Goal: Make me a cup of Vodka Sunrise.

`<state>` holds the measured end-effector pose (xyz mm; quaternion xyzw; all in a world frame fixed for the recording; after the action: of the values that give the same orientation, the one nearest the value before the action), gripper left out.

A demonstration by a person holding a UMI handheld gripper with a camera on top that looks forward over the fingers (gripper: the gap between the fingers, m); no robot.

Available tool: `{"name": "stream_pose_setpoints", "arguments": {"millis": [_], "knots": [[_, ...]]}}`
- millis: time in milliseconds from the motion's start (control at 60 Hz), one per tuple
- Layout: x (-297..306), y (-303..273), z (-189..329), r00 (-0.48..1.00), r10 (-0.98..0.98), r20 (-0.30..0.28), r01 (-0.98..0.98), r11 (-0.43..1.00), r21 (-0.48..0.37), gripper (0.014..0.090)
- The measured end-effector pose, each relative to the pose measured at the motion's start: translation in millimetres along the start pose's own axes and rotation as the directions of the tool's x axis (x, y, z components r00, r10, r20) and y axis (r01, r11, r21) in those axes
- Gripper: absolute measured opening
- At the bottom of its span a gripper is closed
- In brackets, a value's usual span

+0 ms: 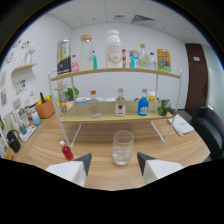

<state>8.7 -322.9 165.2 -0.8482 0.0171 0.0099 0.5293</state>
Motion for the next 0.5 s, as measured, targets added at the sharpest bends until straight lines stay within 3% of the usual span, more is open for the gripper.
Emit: {"name": "stream_pose_setpoints", "arguments": {"millis": [200,500], "knots": [[66.0,-88.0,-20.6,0.998,0.052,-0.032,-0.049,0.994,0.099,0.0855],[158.8,-248.6,3.1,0.998,0.07,-0.008,-0.064,0.956,0.287,0.0857]]}}
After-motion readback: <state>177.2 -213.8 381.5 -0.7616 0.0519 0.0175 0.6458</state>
